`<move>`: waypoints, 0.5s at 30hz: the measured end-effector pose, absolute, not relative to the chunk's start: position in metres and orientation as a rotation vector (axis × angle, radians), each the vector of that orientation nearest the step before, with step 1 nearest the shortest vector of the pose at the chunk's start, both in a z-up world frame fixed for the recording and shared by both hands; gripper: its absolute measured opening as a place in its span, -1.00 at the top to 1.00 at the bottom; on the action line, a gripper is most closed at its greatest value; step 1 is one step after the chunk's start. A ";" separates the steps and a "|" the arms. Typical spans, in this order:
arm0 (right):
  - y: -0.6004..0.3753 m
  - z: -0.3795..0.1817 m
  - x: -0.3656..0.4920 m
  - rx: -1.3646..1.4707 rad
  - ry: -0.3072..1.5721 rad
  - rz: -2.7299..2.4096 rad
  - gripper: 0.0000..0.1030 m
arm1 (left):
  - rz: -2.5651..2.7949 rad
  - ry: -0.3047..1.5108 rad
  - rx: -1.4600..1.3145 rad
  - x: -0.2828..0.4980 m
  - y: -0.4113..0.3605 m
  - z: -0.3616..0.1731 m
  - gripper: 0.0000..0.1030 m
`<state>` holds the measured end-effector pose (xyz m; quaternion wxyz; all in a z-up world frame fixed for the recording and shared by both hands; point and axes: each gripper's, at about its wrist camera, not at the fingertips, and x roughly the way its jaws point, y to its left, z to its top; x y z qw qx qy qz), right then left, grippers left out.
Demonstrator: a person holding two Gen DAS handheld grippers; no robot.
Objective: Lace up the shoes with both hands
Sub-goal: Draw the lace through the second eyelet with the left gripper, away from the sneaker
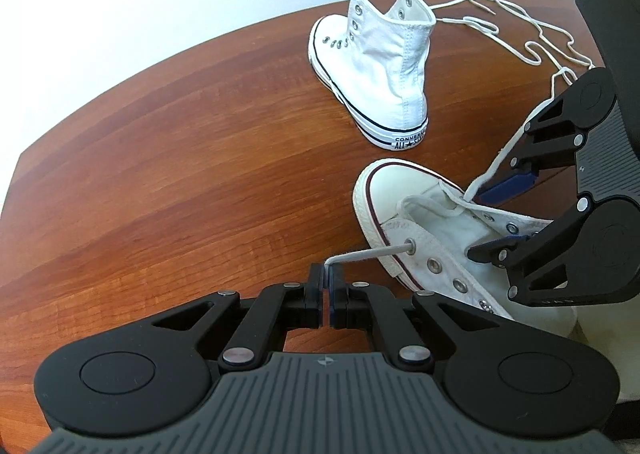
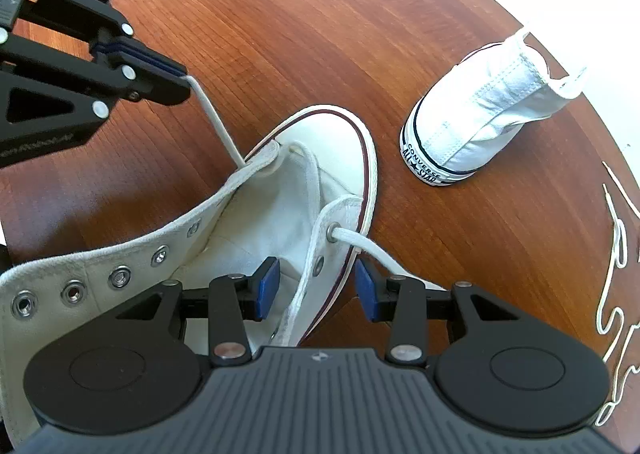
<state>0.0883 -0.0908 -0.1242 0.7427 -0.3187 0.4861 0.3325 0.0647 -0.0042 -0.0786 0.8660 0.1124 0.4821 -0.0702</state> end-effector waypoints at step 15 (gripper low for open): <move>-0.087 -0.123 0.081 -0.683 1.074 0.653 0.18 | -0.026 1.011 0.242 0.063 0.041 -0.075 0.95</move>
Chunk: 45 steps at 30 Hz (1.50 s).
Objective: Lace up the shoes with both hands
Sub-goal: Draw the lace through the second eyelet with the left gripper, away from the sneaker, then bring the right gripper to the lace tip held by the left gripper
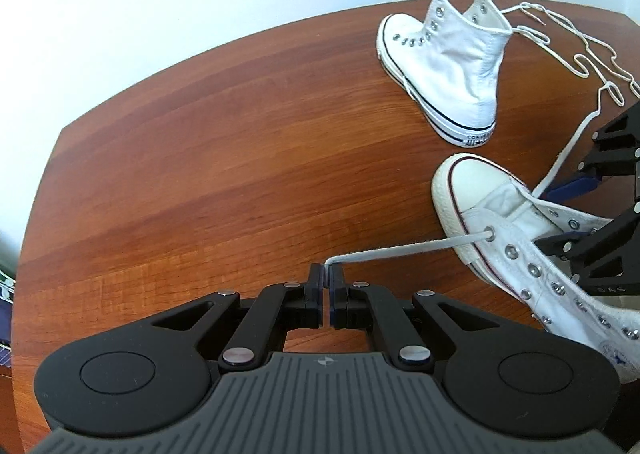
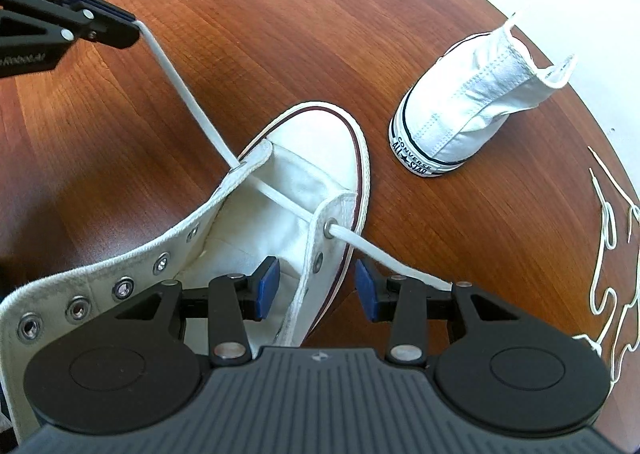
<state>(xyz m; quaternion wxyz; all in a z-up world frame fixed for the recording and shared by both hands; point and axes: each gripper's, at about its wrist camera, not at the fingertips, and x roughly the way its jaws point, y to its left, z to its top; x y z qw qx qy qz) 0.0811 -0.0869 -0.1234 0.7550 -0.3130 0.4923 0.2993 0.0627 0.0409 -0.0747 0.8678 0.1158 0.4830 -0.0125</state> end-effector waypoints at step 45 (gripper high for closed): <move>-0.093 -0.121 0.085 -0.626 1.094 0.616 0.21 | -0.532 0.985 0.628 0.067 -0.044 -0.098 0.66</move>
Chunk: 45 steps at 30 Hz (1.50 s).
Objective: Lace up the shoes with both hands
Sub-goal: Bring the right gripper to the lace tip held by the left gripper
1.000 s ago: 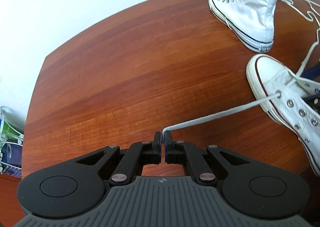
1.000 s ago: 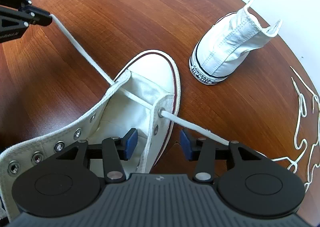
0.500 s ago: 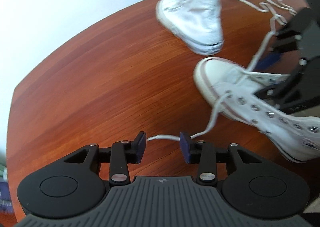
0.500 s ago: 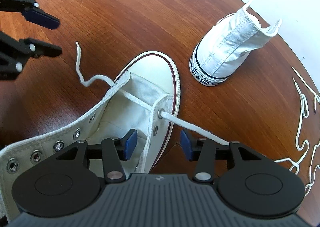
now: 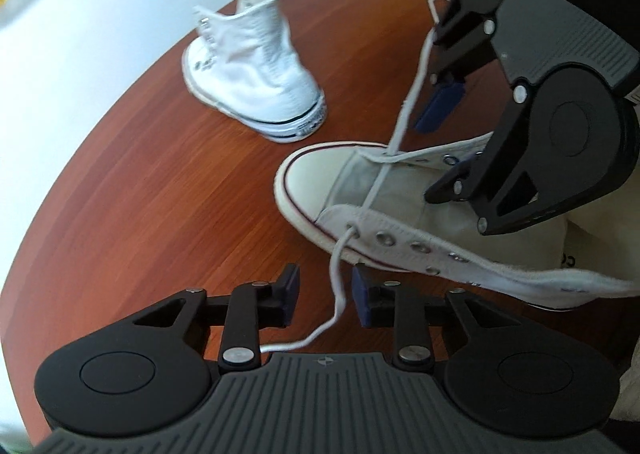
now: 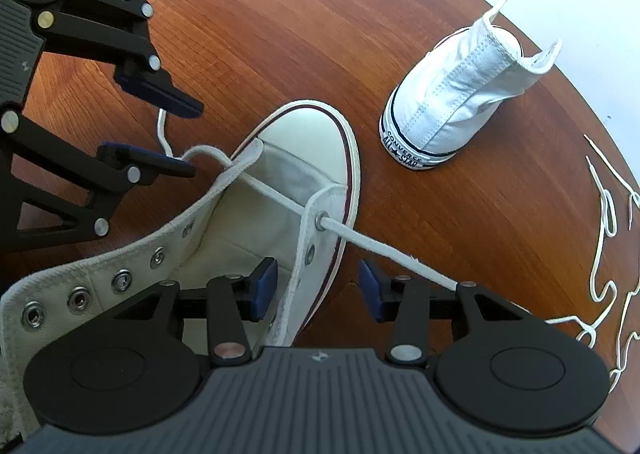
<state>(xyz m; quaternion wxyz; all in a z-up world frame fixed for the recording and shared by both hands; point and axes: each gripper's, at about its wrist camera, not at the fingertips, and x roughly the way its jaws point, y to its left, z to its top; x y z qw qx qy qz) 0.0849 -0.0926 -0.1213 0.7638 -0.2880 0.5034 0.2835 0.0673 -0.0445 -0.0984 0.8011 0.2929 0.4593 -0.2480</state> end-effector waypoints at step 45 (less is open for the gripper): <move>-0.099 -0.120 0.087 -0.644 1.097 0.636 0.21 | -0.499 1.008 0.616 0.057 -0.020 -0.090 0.29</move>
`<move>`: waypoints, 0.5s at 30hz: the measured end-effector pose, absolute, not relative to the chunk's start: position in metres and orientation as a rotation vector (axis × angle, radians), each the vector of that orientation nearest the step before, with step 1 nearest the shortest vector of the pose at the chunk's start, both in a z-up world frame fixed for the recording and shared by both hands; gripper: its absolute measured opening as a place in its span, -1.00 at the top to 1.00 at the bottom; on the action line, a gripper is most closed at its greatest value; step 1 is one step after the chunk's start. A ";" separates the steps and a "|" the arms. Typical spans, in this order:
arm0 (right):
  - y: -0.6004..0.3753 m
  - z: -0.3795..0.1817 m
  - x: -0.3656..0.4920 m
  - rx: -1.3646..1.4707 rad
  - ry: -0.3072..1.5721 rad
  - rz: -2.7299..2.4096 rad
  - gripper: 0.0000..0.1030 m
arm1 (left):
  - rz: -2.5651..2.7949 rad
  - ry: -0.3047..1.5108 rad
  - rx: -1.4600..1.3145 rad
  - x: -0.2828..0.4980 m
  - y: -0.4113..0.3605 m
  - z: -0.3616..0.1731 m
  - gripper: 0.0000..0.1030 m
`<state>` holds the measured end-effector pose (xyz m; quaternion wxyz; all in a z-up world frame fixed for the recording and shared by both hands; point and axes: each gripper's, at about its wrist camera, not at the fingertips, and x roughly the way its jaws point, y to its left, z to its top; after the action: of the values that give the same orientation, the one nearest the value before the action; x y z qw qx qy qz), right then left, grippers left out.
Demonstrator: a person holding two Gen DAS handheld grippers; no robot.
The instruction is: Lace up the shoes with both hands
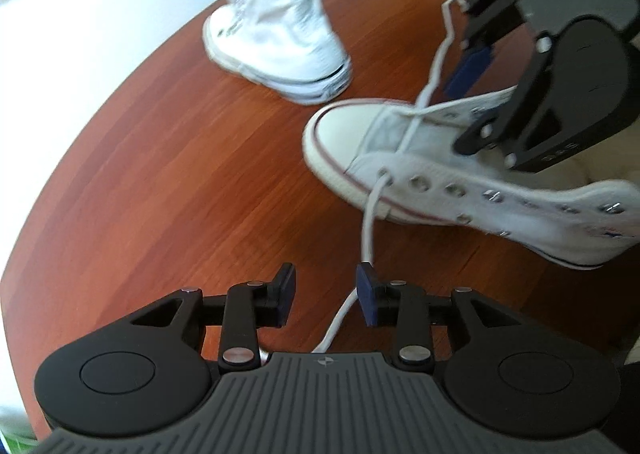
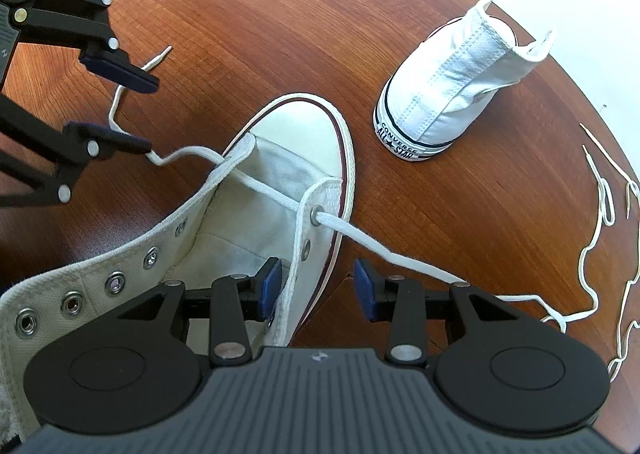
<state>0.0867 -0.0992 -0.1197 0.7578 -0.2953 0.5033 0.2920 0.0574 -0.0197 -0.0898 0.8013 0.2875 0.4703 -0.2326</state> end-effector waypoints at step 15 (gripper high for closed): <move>-0.097 -0.121 0.086 -0.638 1.089 0.618 0.20 | -0.635 0.974 0.694 0.076 -0.054 -0.098 0.91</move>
<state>0.0856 -0.0967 -0.1209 0.7630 -0.2936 0.5008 0.2844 0.0765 -0.0542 -0.0979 0.7795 0.3210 0.4505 -0.2940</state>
